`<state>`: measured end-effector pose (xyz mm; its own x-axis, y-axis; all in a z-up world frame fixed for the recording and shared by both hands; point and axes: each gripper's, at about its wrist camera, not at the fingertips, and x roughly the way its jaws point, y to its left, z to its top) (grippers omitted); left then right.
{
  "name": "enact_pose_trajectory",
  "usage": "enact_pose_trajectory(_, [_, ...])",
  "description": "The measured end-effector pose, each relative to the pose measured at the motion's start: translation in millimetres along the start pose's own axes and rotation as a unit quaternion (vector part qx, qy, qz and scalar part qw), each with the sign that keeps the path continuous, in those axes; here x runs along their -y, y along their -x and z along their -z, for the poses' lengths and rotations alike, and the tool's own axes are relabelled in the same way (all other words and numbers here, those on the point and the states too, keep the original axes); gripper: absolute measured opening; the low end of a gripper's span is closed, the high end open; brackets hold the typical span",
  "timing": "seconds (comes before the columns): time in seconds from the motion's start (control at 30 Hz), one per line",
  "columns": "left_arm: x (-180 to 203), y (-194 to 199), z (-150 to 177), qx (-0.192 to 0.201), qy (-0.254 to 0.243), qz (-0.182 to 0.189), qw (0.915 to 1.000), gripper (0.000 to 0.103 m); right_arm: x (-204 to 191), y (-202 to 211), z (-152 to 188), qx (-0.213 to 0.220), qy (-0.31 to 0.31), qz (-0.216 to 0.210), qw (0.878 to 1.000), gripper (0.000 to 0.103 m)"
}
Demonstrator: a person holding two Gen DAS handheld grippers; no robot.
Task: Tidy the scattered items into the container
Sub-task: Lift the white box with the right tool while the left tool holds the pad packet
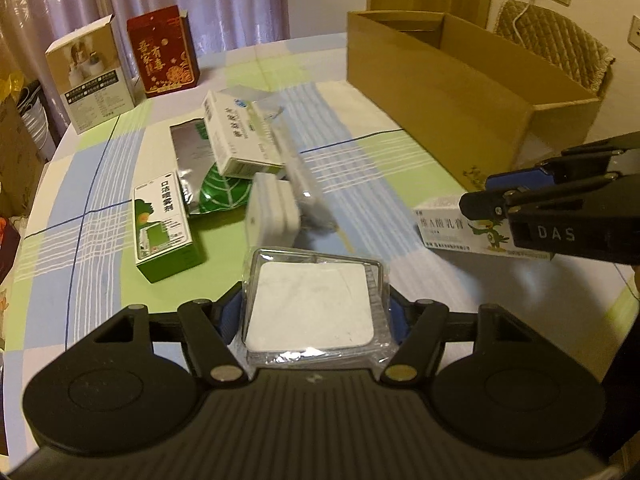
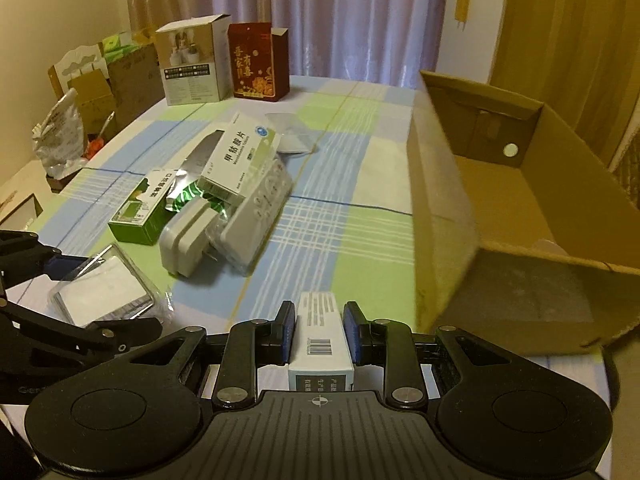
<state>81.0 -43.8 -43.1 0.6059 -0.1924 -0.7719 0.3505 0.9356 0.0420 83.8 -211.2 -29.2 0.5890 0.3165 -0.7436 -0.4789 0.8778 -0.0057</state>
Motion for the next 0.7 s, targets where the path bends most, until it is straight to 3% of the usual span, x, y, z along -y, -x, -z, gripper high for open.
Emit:
enact_pose_trajectory(0.23, [10, 3, 9, -0.009, 0.0, 0.004, 0.9999, 0.065, 1, -13, 32, -0.055, 0.009, -0.003, 0.998, 0.029])
enact_pose_trajectory(0.7, [2, -5, 6, -0.006, 0.02, 0.011, 0.9997, 0.065, 0, -46, 37, -0.063, 0.026, -0.013, 0.998, 0.03])
